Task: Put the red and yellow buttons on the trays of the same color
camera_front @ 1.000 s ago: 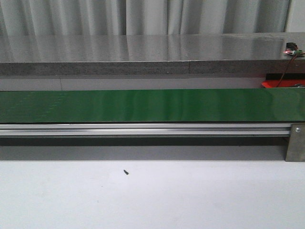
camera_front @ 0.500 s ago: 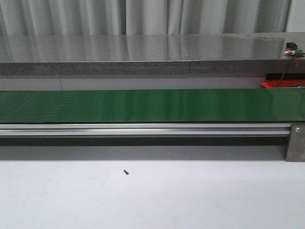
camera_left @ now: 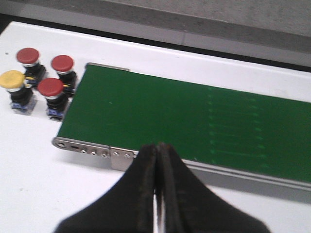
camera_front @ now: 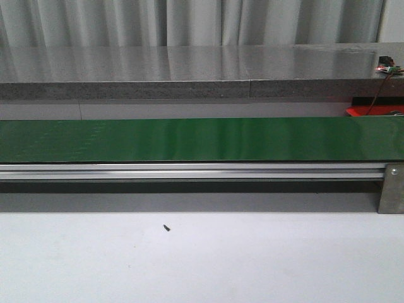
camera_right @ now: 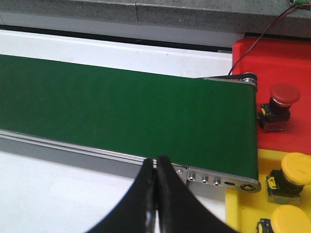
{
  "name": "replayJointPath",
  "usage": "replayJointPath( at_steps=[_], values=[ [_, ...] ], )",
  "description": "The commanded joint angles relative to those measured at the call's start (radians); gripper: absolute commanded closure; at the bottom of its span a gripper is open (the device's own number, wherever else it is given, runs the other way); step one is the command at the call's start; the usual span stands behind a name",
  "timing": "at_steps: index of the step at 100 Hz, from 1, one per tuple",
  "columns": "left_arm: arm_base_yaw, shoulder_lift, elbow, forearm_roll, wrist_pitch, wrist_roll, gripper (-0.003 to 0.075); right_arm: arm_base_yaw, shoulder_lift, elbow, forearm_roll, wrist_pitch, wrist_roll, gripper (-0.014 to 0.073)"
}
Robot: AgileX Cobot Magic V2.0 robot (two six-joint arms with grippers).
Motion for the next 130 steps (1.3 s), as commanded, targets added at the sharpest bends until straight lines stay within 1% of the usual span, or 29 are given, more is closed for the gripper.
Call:
replayJointPath(
  at_steps=[1, 7, 16, 36, 42, 49, 51, 54, 56, 61, 63, 68, 71, 75, 79, 88, 90, 91, 100, 117, 130],
  values=[
    [0.029, 0.059, -0.039, -0.008, -0.138, -0.013, 0.0740, 0.001, -0.006, -0.027, 0.022, -0.059, -0.006, 0.0661],
    [0.040, 0.107, -0.041, -0.019, -0.178, -0.026, 0.0740, 0.001, -0.006, -0.027, 0.022, -0.058, -0.006, 0.0661],
    [0.062, 0.194, -0.058, -0.028, -0.202, -0.038, 0.0740, 0.001, -0.006, -0.027, 0.022, -0.058, -0.006, 0.0661],
    [0.157, 0.392, -0.139, -0.075, -0.200, -0.044, 0.0737, 0.001, -0.006, -0.027, 0.022, -0.058, -0.006, 0.0661],
    [0.183, 0.457, -0.170, -0.075, -0.178, -0.044, 0.0711, 0.001, -0.006, -0.027, 0.022, -0.058, -0.006, 0.0661],
    [0.211, 0.528, -0.209, -0.075, -0.164, -0.044, 0.0623, 0.001, -0.006, -0.027, 0.022, -0.058, -0.006, 0.0661],
    [0.217, 0.547, -0.219, -0.075, -0.163, -0.044, 0.0587, 0.001, -0.006, -0.027, 0.022, -0.058, -0.006, 0.0661],
    [0.223, 0.573, -0.234, -0.072, -0.163, -0.044, 0.0517, 0.001, -0.006, -0.027, 0.022, -0.058, -0.006, 0.0661],
    [0.229, 0.590, -0.241, -0.070, -0.163, -0.044, 0.0487, 0.001, -0.006, -0.027, 0.022, -0.058, -0.006, 0.0661],
    [0.240, 0.627, -0.266, -0.070, -0.163, -0.044, 0.0356, 0.001, -0.006, -0.027, 0.022, -0.058, -0.006, 0.0661],
    [0.244, 0.642, -0.272, -0.068, -0.163, -0.042, 0.0323, 0.001, -0.006, -0.027, 0.022, -0.058, -0.006, 0.0661],
    [0.248, 0.673, -0.296, -0.066, -0.165, -0.042, 0.0200, 0.001, -0.006, -0.027, 0.022, -0.058, -0.006, 0.0661],
    [0.255, 0.690, -0.309, -0.064, -0.165, -0.042, 0.0153, 0.001, -0.006, -0.027, 0.022, -0.058, -0.006, 0.0661],
    [0.259, 0.716, -0.331, -0.062, -0.158, -0.042, 0.0109, 0.001, -0.006, -0.027, 0.022, -0.058, -0.006, 0.0661],
    [0.267, 0.742, -0.351, -0.060, -0.150, -0.042, 0.0098, 0.001, -0.006, -0.027, 0.022, -0.058, -0.006, 0.0661],
    [0.292, 0.790, -0.403, -0.062, -0.136, -0.046, 0.0102, 0.001, -0.006, -0.027, 0.022, -0.058, -0.006, 0.0661],
    [0.292, 0.802, -0.416, -0.065, -0.131, -0.046, 0.0102, 0.001, -0.006, -0.027, 0.022, -0.058, -0.006, 0.0661],
    [0.252, 0.810, -0.420, -0.067, -0.126, -0.048, 0.0102, 0.001, -0.006, -0.027, 0.022, -0.058, -0.006, 0.0661],
    [0.279, 0.861, -0.479, -0.067, -0.091, -0.075, 0.0106, 0.001, -0.006, -0.027, 0.022, -0.058, -0.006, 0.0661],
    [0.319, 0.953, -0.580, -0.063, -0.042, -0.095, 0.0168, 0.001, -0.006, -0.027, 0.022, -0.058, -0.006, 0.0661],
    [0.342, 1.013, -0.641, -0.063, -0.008, -0.098, 0.0171, 0.001, -0.006, -0.027, 0.022, -0.058, -0.006, 0.0661]
  ],
)
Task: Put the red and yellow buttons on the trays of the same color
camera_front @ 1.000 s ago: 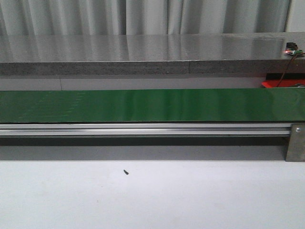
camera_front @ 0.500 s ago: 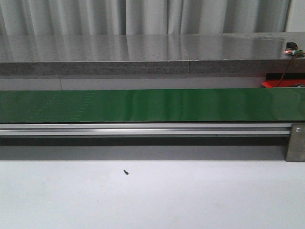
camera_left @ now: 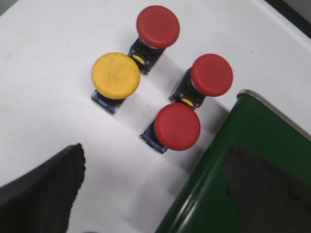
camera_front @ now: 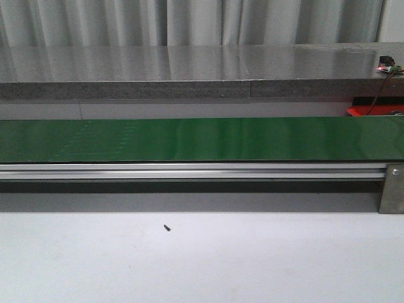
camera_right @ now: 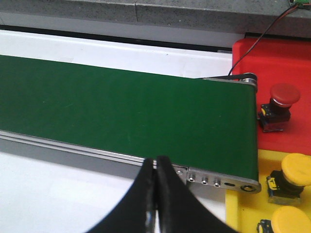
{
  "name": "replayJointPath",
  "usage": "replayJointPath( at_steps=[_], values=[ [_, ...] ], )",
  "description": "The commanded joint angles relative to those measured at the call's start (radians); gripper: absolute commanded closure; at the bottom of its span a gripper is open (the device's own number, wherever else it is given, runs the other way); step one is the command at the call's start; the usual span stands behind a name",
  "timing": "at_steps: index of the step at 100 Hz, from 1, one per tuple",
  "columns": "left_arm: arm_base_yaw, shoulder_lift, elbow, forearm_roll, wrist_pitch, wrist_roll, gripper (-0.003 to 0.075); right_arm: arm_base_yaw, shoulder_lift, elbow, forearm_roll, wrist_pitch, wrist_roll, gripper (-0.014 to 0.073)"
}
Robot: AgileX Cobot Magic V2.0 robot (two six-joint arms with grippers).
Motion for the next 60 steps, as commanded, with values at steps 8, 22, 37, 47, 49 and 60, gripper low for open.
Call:
replayJointPath(
  at_steps=[8, 22, 37, 47, 49, 60],
  values=[
    [0.027, 0.011, -0.087, -0.009, -0.015, -0.029, 0.0171, 0.001, -0.006, -0.027, 0.022, -0.058, -0.006, 0.0661],
    [0.041, 0.052, -0.125, -0.007, 0.000, -0.044, 0.0172, 0.001, -0.006, -0.027, 0.022, -0.058, -0.006, 0.0661],
    [0.041, 0.092, -0.149, -0.007, -0.007, -0.051, 0.0172, 0.001, -0.006, -0.027, 0.022, -0.058, -0.006, 0.0661],
    [0.041, 0.121, -0.163, -0.005, -0.019, -0.056, 0.0172, 0.001, -0.006, -0.027, 0.022, -0.058, -0.006, 0.0661],
    [0.041, 0.125, -0.170, -0.003, -0.019, -0.056, 0.0172, 0.001, -0.006, -0.027, 0.022, -0.058, -0.006, 0.0661],
    [0.041, 0.157, -0.189, -0.003, -0.027, -0.059, 0.0172, 0.001, -0.006, -0.027, 0.022, -0.058, -0.006, 0.0661]
  ],
)
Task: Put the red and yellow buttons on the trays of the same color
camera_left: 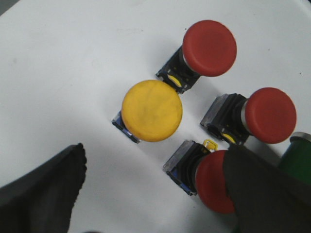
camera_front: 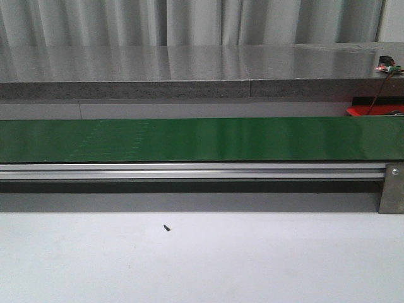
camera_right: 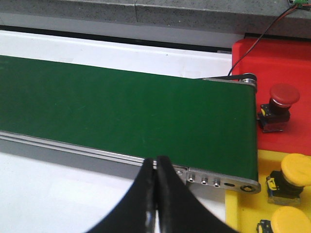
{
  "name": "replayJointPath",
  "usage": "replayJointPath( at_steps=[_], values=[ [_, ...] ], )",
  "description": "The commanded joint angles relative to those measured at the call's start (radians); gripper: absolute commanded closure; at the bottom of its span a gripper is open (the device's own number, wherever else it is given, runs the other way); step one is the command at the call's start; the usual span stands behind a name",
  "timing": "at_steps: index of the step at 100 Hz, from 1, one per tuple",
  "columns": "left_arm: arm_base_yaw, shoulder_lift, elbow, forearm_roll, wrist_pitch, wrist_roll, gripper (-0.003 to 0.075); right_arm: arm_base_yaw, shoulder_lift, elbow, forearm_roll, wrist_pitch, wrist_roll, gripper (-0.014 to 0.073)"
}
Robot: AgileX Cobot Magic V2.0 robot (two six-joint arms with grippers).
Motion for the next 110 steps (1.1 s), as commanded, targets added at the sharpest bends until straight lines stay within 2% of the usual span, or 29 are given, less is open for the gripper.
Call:
replayJointPath(
  at_steps=[1, 62, 69, 81, 93, 102, 110],
  values=[
    [0.001, -0.032, -0.048, -0.011, -0.046, -0.015, 0.0172, 0.001, -0.006, -0.027, 0.022, -0.056, -0.006, 0.0661],
    [0.001, 0.060, -0.068, -0.014, -0.141, -0.020, 0.0178, 0.001, -0.006, -0.027, 0.022, -0.056, -0.006, 0.0661],
    [0.001, 0.060, -0.068, -0.014, -0.147, -0.020, 0.0220, 0.001, -0.006, -0.027, 0.022, -0.056, -0.006, 0.0661],
    [0.001, 0.060, -0.068, -0.014, -0.156, -0.020, 0.0366, 0.001, -0.006, -0.027, 0.022, -0.056, -0.006, 0.0661],
    [0.001, 0.060, -0.068, -0.014, -0.162, -0.020, 0.0474, 0.001, -0.006, -0.027, 0.022, -0.056, -0.006, 0.0661],
    [0.001, 0.060, -0.068, -0.014, -0.162, -0.020, 0.0512, 0.001, -0.006, -0.027, 0.022, -0.056, -0.006, 0.0661],
    [0.001, 0.055, -0.068, -0.014, -0.155, -0.020, 0.0513, 0.001, -0.006, -0.027, 0.022, -0.056, -0.006, 0.0661]
  ],
)
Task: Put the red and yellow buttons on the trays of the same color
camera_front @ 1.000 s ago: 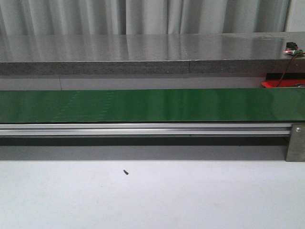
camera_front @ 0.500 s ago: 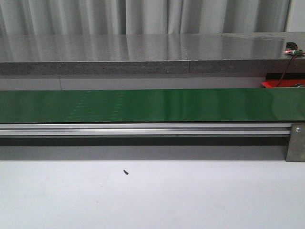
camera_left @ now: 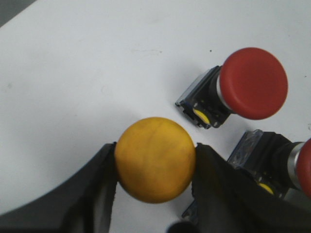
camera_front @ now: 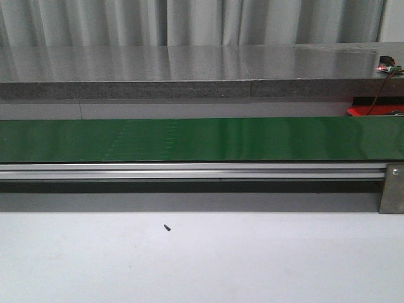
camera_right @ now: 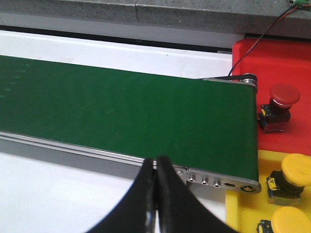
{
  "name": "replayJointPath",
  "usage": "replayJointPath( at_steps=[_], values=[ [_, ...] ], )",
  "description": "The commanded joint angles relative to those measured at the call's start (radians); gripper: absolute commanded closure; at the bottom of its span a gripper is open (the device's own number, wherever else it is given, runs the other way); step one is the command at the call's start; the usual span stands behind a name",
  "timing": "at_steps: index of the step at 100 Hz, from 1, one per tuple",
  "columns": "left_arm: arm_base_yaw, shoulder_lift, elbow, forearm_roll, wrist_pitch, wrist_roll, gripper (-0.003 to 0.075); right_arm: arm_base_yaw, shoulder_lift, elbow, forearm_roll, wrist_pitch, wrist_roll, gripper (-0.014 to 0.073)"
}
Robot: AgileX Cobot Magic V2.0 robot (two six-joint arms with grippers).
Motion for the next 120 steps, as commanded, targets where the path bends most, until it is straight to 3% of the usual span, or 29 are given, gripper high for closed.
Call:
replayJointPath(
  at_steps=[1, 31, 52, 77, 120],
  values=[
    [0.001, -0.061, -0.032, -0.016, -0.039, -0.008, 0.0513, 0.001, -0.006, -0.027, 0.022, -0.056, -0.006, 0.0661],
    [0.001, -0.189, -0.029, -0.001, 0.007, 0.003, 0.0513, 0.001, -0.006, -0.027, 0.022, -0.056, -0.006, 0.0661],
    [-0.013, -0.344, 0.070, -0.003, 0.012, 0.029, 0.0513, 0.001, -0.006, -0.027, 0.022, -0.056, -0.006, 0.0661],
    [-0.111, -0.445, 0.183, -0.004, 0.022, 0.055, 0.0513, 0.001, -0.006, -0.027, 0.022, -0.056, -0.006, 0.0661],
    [-0.260, -0.430, 0.241, -0.014, 0.045, 0.055, 0.0513, 0.001, -0.006, -0.027, 0.022, -0.056, -0.006, 0.0661]
  ],
)
